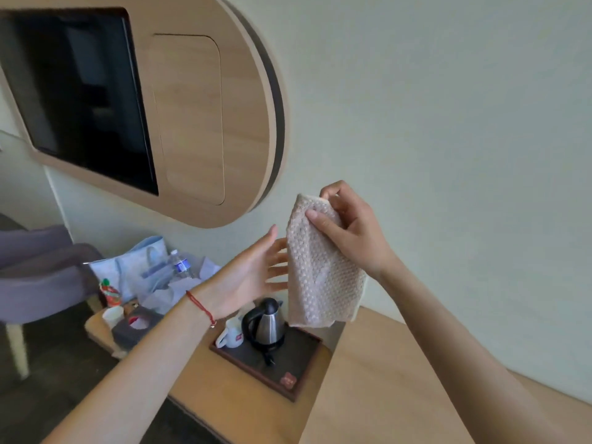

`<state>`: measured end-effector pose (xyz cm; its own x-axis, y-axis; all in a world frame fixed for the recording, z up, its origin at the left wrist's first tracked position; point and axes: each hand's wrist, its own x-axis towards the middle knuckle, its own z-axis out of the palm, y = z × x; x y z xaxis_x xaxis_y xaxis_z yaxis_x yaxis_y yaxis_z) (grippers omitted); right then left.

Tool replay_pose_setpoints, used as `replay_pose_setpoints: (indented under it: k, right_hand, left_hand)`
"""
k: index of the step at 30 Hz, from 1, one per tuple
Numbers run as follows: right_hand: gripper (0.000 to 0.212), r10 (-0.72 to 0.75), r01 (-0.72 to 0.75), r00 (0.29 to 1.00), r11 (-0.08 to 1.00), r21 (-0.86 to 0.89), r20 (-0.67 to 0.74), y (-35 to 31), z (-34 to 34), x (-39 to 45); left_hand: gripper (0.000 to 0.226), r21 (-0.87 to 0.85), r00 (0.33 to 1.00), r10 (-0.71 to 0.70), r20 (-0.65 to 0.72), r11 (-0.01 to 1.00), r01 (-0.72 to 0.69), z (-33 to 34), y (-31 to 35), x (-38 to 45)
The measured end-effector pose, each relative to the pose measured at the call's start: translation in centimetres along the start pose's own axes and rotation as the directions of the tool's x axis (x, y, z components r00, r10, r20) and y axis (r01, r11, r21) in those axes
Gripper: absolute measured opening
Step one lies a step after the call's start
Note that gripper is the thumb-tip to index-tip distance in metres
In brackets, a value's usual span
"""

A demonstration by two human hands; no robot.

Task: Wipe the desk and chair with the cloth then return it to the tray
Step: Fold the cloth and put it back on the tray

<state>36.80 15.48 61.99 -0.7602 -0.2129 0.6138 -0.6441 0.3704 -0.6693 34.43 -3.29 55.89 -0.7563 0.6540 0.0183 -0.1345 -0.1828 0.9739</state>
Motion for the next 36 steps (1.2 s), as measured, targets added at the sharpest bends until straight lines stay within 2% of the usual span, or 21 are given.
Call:
replay_pose_setpoints:
  k: [1, 3, 4, 6, 8, 10, 12, 14, 16, 17, 19, 21, 22, 24, 27, 29, 33, 36]
  right_hand:
    - [0.017, -0.026, 0.026, 1.000, 0.995, -0.098, 0.002, 0.9, 0.7, 1.4]
    - [0.019, -0.042, 0.045, 0.999, 0.978, -0.202, 0.019, 3.1, 2.3, 3.7]
    - [0.020, -0.035, 0.040, 0.999, 0.973, -0.226, 0.027, 4.3, 3.3, 4.7]
    - [0.023, 0.020, -0.012, 0.999, 0.966, -0.260, 0.029, 6.9, 5.1, 6.5]
    - [0.037, 0.172, -0.158, 0.985, 0.953, -0.257, 0.033, 9.4, 6.3, 7.8]
    - [0.053, 0.409, -0.381, 0.909, 0.894, -0.237, 0.084, 12.3, 6.7, 8.4]
    - [0.049, 0.612, -0.579, 0.775, 0.787, -0.213, 0.154, 15.3, 6.6, 8.0]
    - [0.046, 0.729, -0.718, 0.657, 0.683, -0.134, 0.192, 18.0, 6.4, 6.6]
    - [0.048, 0.776, -0.791, 0.600, 0.611, 0.002, 0.194, 20.2, 6.5, 4.8]
    - [0.046, 0.785, -0.807, 0.590, 0.582, 0.100, 0.191, 21.2, 6.7, 3.9]
    - [0.039, 0.792, -0.769, 0.590, 0.492, 0.408, 0.157, 23.2, 7.4, 2.5]
    - [0.034, 0.794, -0.630, 0.598, 0.382, 0.677, 0.109, 24.4, 8.7, 1.7]
    - [0.037, 0.791, -0.576, 0.603, 0.345, 0.741, 0.101, 24.8, 9.5, 1.6]
    - [0.045, 0.792, -0.550, 0.606, 0.347, 0.760, 0.077, 25.5, 11.0, 1.3]
    - [0.052, 0.830, -0.595, 0.554, 0.446, 0.669, -0.061, 26.0, 12.1, 1.4]
    - [0.054, 0.832, -0.598, 0.545, 0.473, 0.647, -0.104, 26.3, 12.0, 1.4]
    - [0.045, 0.860, -0.633, 0.499, 0.448, 0.631, -0.110, 27.7, 10.7, 1.1]
    - [0.040, 0.891, -0.668, 0.433, 0.418, 0.616, -0.135, 29.3, 10.0, 0.5]
  left_hand:
    - [0.068, -0.055, 0.998, -0.010, 0.054, 0.998, 0.013, -1.5, 0.5, 0.5]
    - [0.078, 0.031, 0.994, -0.031, 0.104, 0.999, 0.028, -4.3, 1.2, 2.0]
    - [0.074, 0.125, 0.996, -0.044, 0.082, 0.992, 0.033, -5.5, 1.3, 3.1]
    - [0.050, 0.273, 0.999, -0.025, -0.025, 0.961, 0.031, -8.0, 1.4, 5.5]
    - [0.028, 0.336, 0.998, -0.018, -0.068, 0.941, 0.040, -10.8, 1.1, 8.1]
    - [0.023, 0.351, 0.996, -0.073, -0.051, 0.932, 0.086, -13.8, 0.7, 10.6]
    - [0.023, 0.334, 0.989, -0.146, 0.007, 0.933, 0.136, -16.4, 0.3, 12.7]
    - [0.022, 0.333, 0.981, -0.189, 0.050, 0.929, 0.161, -18.4, -0.5, 14.6]
    - [0.020, 0.322, 0.970, -0.226, 0.084, 0.928, 0.188, -19.8, -1.5, 16.4]
    - [0.019, 0.288, 0.963, -0.249, 0.104, 0.934, 0.211, -20.2, -2.1, 17.2]
    - [0.020, 0.170, 0.947, -0.292, 0.134, 0.948, 0.268, -20.8, -3.2, 18.7]
    - [0.029, 0.060, 0.939, -0.313, 0.143, 0.950, 0.307, -20.9, -4.2, 19.9]
    - [0.034, 0.035, 0.935, -0.321, 0.148, 0.947, 0.320, -20.9, -4.7, 20.4]
    - [0.040, 0.047, 0.927, -0.334, 0.169, 0.942, 0.331, -20.8, -5.7, 21.4]
    - [0.048, 0.108, 0.917, -0.353, 0.186, 0.935, 0.338, -20.6, -6.9, 22.9]
    - [0.052, 0.152, 0.919, -0.364, 0.152, 0.927, 0.342, -20.7, -7.6, 23.7]
    - [0.047, 0.273, 0.923, -0.377, 0.075, 0.898, 0.345, -21.4, -9.4, 25.3]
    - [0.036, 0.209, 0.905, -0.416, 0.091, 0.896, 0.391, -22.1, -11.6, 25.8]
